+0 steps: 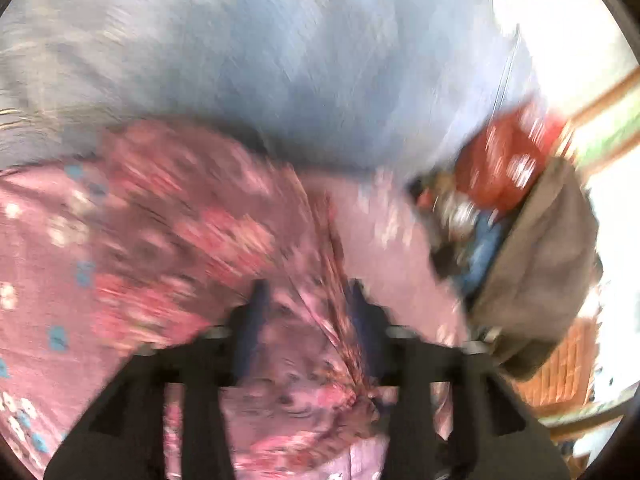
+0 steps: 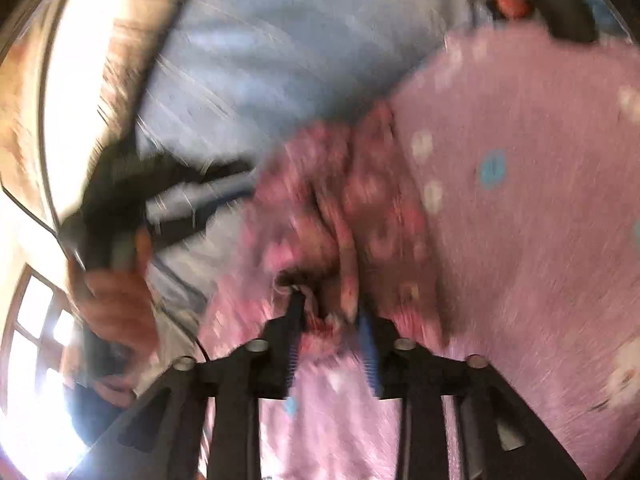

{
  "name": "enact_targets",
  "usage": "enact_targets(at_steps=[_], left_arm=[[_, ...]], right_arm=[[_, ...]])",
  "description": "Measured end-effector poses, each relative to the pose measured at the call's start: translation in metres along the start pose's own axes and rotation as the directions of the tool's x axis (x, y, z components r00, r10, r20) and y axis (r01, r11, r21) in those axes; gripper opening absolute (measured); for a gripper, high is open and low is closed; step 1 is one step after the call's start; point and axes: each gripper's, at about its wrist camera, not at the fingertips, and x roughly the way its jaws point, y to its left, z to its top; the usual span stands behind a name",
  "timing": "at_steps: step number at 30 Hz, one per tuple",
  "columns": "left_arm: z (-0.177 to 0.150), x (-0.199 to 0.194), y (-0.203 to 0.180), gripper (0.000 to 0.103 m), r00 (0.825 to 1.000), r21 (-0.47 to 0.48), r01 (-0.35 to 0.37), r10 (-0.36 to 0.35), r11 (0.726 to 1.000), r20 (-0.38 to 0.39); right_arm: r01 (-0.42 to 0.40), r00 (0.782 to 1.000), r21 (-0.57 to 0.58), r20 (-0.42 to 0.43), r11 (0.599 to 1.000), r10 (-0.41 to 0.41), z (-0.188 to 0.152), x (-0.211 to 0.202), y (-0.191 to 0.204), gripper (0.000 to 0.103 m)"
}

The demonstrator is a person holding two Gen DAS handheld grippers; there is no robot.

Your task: Fold small clothes

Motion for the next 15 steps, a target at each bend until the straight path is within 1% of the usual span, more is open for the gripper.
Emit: enact_targets(at_steps=[1, 2, 3, 4, 6, 7, 9, 10, 11, 12, 13, 14, 15], left_arm=[[0.002, -0.012, 0.014, 0.062, 0.999, -0.016, -0.021, 0.022, 1.0, 0.036], [0.003, -0.019, 0.029, 0.062, 0.997, -0.037, -0.052, 0.054, 0.998, 0.048], [0.003, -0.022, 0.045, 0.062, 0.996, -0.067, -0.079, 0.082, 0.995, 0.039], [0.002, -0.021, 0.065, 0.062, 0.995, -0.117, -0.095, 0.097, 0.989, 0.014], [-0.006, -0.011, 0.095, 0.062, 0.995, -0.212, -0.1, 0.094, 0.972, -0.038], [-0.012, -0.01, 0.104, 0.062, 0.995, -0.234, -0.095, 0.086, 0.968, -0.051], [-0.02, -0.001, 0.111, 0.062, 0.994, -0.248, -0.098, 0.081, 0.964, -0.077], [-0.022, 0.006, 0.111, 0.061, 0.992, -0.244, -0.105, 0.085, 0.964, -0.093], [-0.023, 0.01, 0.109, 0.061, 0.99, -0.237, -0.11, 0.087, 0.965, -0.107], [-0.024, 0.015, 0.105, 0.061, 0.99, -0.226, -0.111, 0.088, 0.968, -0.111], [-0.024, 0.014, 0.098, 0.061, 0.989, -0.198, -0.128, 0.111, 0.972, -0.095], [-0.024, 0.012, 0.091, 0.061, 0.988, -0.167, -0.146, 0.135, 0.975, -0.073], [-0.026, 0.008, 0.084, 0.061, 0.986, -0.131, -0.164, 0.159, 0.978, -0.047]], right_arm=[[0.004, 0.998, -0.014, 0.062, 1.0, -0.003, 0.009, -0.009, 0.004, 0.056], [0.013, 0.996, -0.025, 0.09, 1.0, -0.01, 0.017, -0.011, 0.005, 0.063], [0.024, 0.995, -0.038, 0.097, 0.999, -0.021, 0.028, -0.007, 0.008, 0.068], [0.027, 0.997, -0.047, 0.073, 0.999, -0.024, 0.041, 0.005, 0.011, 0.068], [0.024, 1.0, -0.054, 0.006, 0.998, -0.024, 0.062, 0.034, 0.016, 0.068], [0.032, 0.999, -0.06, -0.015, 0.998, -0.033, 0.069, 0.046, 0.016, 0.067], [0.069, 0.996, -0.075, -0.053, 0.995, -0.073, 0.082, 0.079, 0.019, 0.067], [0.062, 0.995, -0.086, -0.073, 0.994, -0.069, 0.081, 0.089, 0.021, 0.064], [0.05, 0.987, -0.102, -0.147, 0.994, -0.065, 0.083, 0.109, 0.024, 0.056], [0.071, 0.973, -0.128, -0.208, 0.989, -0.096, 0.083, 0.124, 0.027, 0.022], [0.107, 0.966, -0.174, -0.215, 0.979, -0.143, 0.082, 0.128, 0.033, 0.012], [0.108, 0.967, -0.231, -0.2, 0.967, -0.156, 0.083, 0.127, 0.041, 0.011], [0.075, 0.982, -0.284, -0.146, 0.956, -0.12, 0.084, 0.113, 0.052, 0.011]])
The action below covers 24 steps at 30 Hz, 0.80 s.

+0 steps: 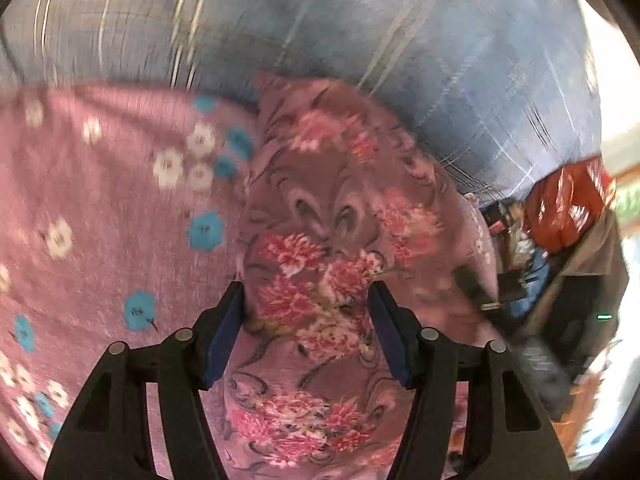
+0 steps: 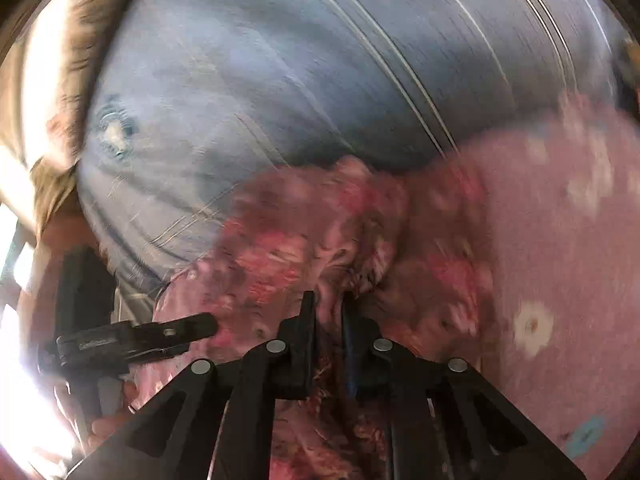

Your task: Fold small clothes

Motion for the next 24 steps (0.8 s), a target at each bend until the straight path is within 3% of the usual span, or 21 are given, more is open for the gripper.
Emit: enact_targets(at_steps=[3, 4, 7, 10, 17, 24], left_arm=[[-0.007, 0.002, -0.018, 0.061, 0.994, 0.09, -0.08, 0.073, 0.993, 0.076], [-0.008, 0.005, -0.021, 0.061, 0.992, 0.105, -0.102, 0.094, 0.989, 0.079], [-0.016, 0.015, -0.03, 0.061, 0.989, 0.138, -0.139, 0.13, 0.981, 0.07], [-0.023, 0.018, -0.037, 0.061, 0.978, 0.173, -0.197, 0.181, 0.965, 0.104], [-0.027, 0.008, -0.032, 0.061, 0.981, 0.162, -0.186, 0.173, 0.969, 0.092], [-0.041, 0.012, -0.047, 0.061, 0.978, 0.175, -0.201, 0.186, 0.964, 0.094]], right_arm=[[-0.009, 0.992, 0.015, 0.125, 1.0, 0.007, -0.004, -0.031, -0.01, 0.01], [0.011, 0.992, 0.047, 0.122, 0.999, -0.017, -0.006, -0.03, -0.021, 0.011], [0.097, 0.995, 0.124, 0.011, 0.988, -0.099, -0.023, -0.009, -0.056, 0.011], [0.069, 0.997, 0.13, 0.031, 0.989, -0.074, -0.031, -0.014, -0.055, 0.016], [0.014, 0.999, 0.158, 0.049, 0.987, -0.022, -0.035, -0.043, -0.058, 0.024], [-0.042, 0.999, 0.123, 0.025, 0.992, 0.039, -0.047, -0.054, -0.04, 0.049]])
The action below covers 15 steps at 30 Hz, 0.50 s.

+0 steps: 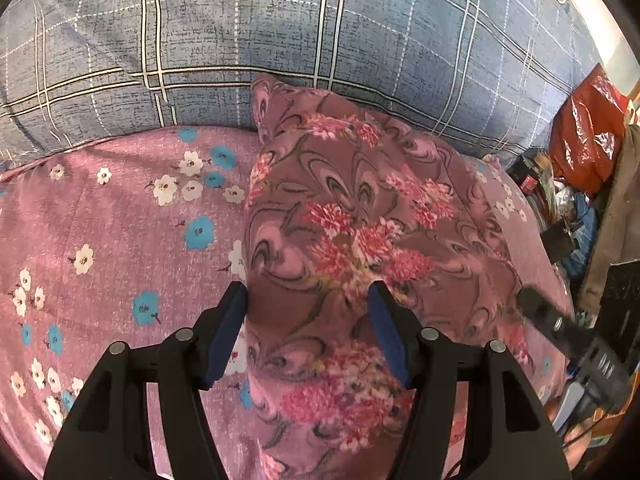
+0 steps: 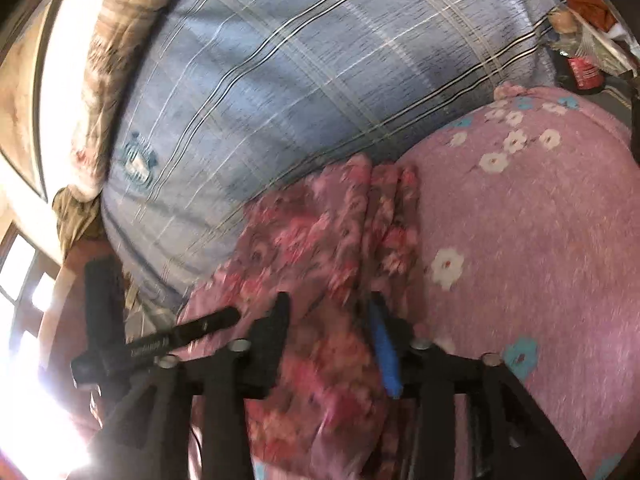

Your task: Fold small clothes

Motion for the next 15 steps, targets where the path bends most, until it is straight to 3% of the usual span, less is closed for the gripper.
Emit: enact_targets(at_steps=[2, 3, 5, 7, 10, 11, 15], left_arm=[[-0.006, -0.005, 0.002, 0.061, 1.0, -0.017, 0.024, -0.025, 1.0, -0.016], [-0.011, -0.008, 0.004, 0.061, 0.999, -0.03, 0.044, -0.045, 0.999, -0.023], [-0.021, -0.014, 0.013, 0.061, 0.995, -0.056, 0.091, -0.093, 0.994, -0.035], [-0.035, -0.014, 0.025, 0.062, 0.988, -0.104, 0.14, -0.146, 0.985, -0.046], [-0.054, 0.002, 0.032, 0.063, 0.978, -0.123, 0.147, -0.163, 0.981, -0.128], [-0.058, 0.001, 0.035, 0.063, 0.975, -0.138, 0.163, -0.18, 0.977, -0.129], [-0.07, -0.009, 0.045, 0.063, 0.968, -0.176, 0.208, -0.229, 0.962, -0.104]], right_arm=[[0.046, 0.996, -0.073, -0.069, 0.996, -0.051, -0.004, 0.012, 0.013, 0.026], [0.096, 0.992, -0.185, -0.064, 0.978, -0.11, -0.009, 0.01, 0.027, 0.011], [0.088, 0.996, -0.254, -0.005, 0.963, -0.092, -0.013, -0.007, 0.042, 0.009], [0.042, 0.998, -0.222, 0.049, 0.974, -0.032, -0.016, -0.027, 0.041, 0.009], [0.172, 0.983, -0.192, -0.031, 0.966, -0.181, -0.026, -0.008, 0.018, 0.012], [0.172, 0.982, -0.151, -0.058, 0.973, -0.182, -0.03, -0.006, 0.01, 0.013], [0.021, 1.0, -0.058, 0.004, 0.998, -0.021, -0.036, -0.035, 0.008, 0.029]])
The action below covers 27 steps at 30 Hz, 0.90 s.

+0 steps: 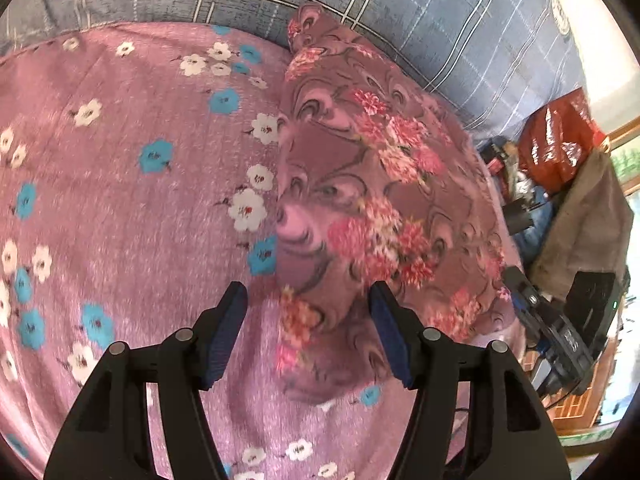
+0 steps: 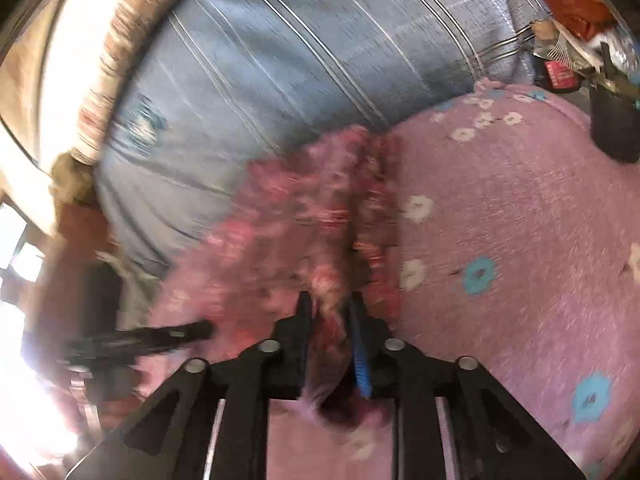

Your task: Fold small clothes

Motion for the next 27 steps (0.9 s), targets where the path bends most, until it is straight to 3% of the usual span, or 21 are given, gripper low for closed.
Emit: enact_targets(at_steps=[2, 4, 5, 8, 10, 12, 17, 19, 21, 24, 26, 27], left_arm=[[-0.006, 0.005, 0.001, 0.062, 1.0, 0.021, -0.013, 0.013, 1.0, -0.023], [-0.005, 0.002, -0.004, 0.063, 1.0, 0.056, -0.022, 0.022, 0.998, -0.014], [-0.002, -0.002, -0.005, 0.062, 1.0, 0.054, -0.005, 0.006, 0.999, -0.013], [0.015, -0.013, -0.003, 0.063, 0.998, 0.033, 0.06, -0.06, 0.998, 0.019], [0.031, -0.015, 0.0, 0.062, 0.997, 0.011, 0.077, -0.077, 0.997, 0.032], [0.048, -0.009, 0.002, 0.062, 0.995, -0.014, 0.092, -0.091, 0.996, 0.028], [0.072, 0.016, 0.009, 0.063, 0.995, -0.056, 0.094, -0.096, 0.994, -0.02], [0.079, 0.026, 0.009, 0.067, 0.992, -0.065, 0.117, -0.12, 0.991, -0.039], [0.083, 0.034, 0.004, 0.071, 0.99, -0.07, 0.133, -0.136, 0.989, -0.046], [0.085, 0.042, -0.01, 0.075, 0.99, -0.051, 0.135, -0.137, 0.99, -0.034], [0.085, 0.043, -0.016, 0.069, 0.992, -0.038, 0.126, -0.127, 0.991, -0.019], [0.083, 0.041, -0.02, 0.062, 0.994, -0.018, 0.112, -0.112, 0.994, -0.009]], right_arm=[[0.069, 0.997, -0.06, -0.016, 0.996, -0.07, -0.011, 0.002, 0.003, 0.026], [0.195, 0.969, -0.146, -0.122, 0.97, -0.214, -0.021, 0.022, 0.003, 0.026], [0.195, 0.97, -0.158, -0.113, 0.968, -0.214, -0.021, 0.02, 0.003, 0.028], [0.131, 0.991, -0.06, -0.026, 0.99, -0.132, -0.001, 0.0, -0.001, 0.033], [0.054, 0.998, 0.019, 0.032, 0.998, -0.055, 0.021, -0.004, -0.011, 0.061], [0.033, 0.999, 0.052, 0.014, 0.998, -0.033, 0.035, 0.01, -0.018, 0.069], [0.054, 0.993, 0.057, -0.112, 0.997, -0.047, 0.048, 0.062, -0.027, 0.072], [-0.012, 0.993, 0.043, -0.116, 0.999, 0.017, 0.052, 0.07, -0.027, 0.08], [-0.106, 0.981, 0.052, -0.156, 0.993, 0.112, 0.053, 0.079, -0.027, 0.08], [-0.188, 0.961, 0.01, -0.202, 0.982, 0.186, 0.052, 0.089, -0.021, 0.08], [-0.169, 0.967, -0.024, -0.197, 0.985, 0.161, 0.052, 0.091, -0.018, 0.068], [-0.155, 0.971, -0.037, -0.191, 0.987, 0.146, 0.051, 0.09, -0.016, 0.048]])
